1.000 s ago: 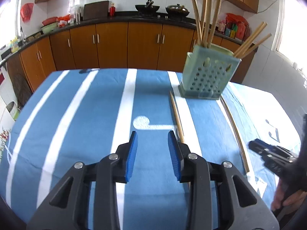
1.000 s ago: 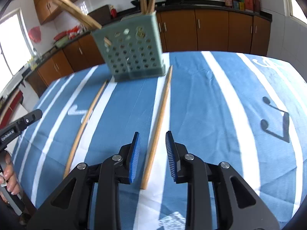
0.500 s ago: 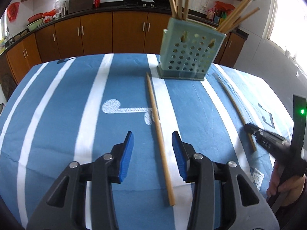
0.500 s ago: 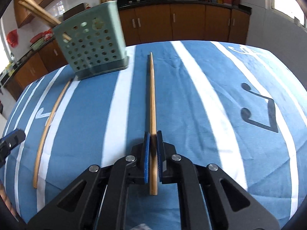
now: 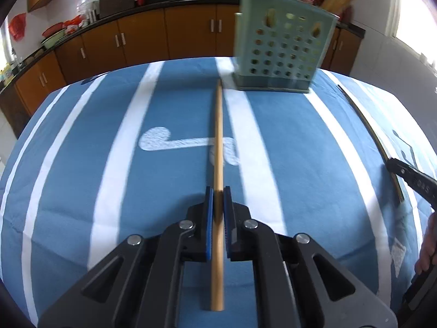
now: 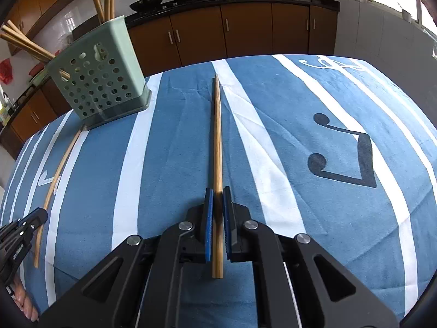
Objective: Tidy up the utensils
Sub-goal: 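Close the left gripper on a chopstick while the right gripper grasps the last one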
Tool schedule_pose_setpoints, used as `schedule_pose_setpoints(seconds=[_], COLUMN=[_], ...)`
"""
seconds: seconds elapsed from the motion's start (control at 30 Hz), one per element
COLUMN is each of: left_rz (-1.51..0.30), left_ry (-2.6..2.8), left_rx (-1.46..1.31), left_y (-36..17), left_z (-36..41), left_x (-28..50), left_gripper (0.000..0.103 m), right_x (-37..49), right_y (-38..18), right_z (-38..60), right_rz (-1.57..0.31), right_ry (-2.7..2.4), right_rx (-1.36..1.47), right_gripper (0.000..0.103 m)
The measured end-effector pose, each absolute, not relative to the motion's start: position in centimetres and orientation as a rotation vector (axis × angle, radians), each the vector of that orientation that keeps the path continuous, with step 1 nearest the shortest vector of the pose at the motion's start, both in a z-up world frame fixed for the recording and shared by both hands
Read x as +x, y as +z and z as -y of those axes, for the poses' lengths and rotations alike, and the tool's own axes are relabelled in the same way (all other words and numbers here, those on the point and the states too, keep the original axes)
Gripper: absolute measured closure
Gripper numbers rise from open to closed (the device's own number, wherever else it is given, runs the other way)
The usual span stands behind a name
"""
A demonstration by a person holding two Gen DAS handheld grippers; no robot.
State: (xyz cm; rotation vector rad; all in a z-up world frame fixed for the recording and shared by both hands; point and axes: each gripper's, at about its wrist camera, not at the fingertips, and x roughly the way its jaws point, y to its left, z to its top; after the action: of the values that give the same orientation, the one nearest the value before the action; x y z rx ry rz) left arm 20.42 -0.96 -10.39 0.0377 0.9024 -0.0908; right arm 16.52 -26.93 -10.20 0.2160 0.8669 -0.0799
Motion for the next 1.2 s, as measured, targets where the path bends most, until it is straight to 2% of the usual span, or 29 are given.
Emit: schedule_pose_setpoints(seconds=[0.33,0.5,1.2], left_rz=[-0.889,-0.892,-0.887], left_ry=[0.016,-0.014,-0.016], left_rx=[-0.023,0.016,-0.044], left_y=[-10.3,-10.3,-10.3], left_z=[-3.9,-2.8,-3.6], left_x=[23.4,23.4,23.2], left_gripper=[0.093,0.073,0.072], right_x=[17.5,17.6,17.4], right_y=[-10.3,-10.3,-10.4], right_z=[26.0,25.7,26.0], right_rz=[-0.868,-0.869,-0.867], right_ry=[-0.066,-0.075,-0.066], right_rx=[0.140,0.118,0.140], right_gripper=[0.095,0.095,0.095])
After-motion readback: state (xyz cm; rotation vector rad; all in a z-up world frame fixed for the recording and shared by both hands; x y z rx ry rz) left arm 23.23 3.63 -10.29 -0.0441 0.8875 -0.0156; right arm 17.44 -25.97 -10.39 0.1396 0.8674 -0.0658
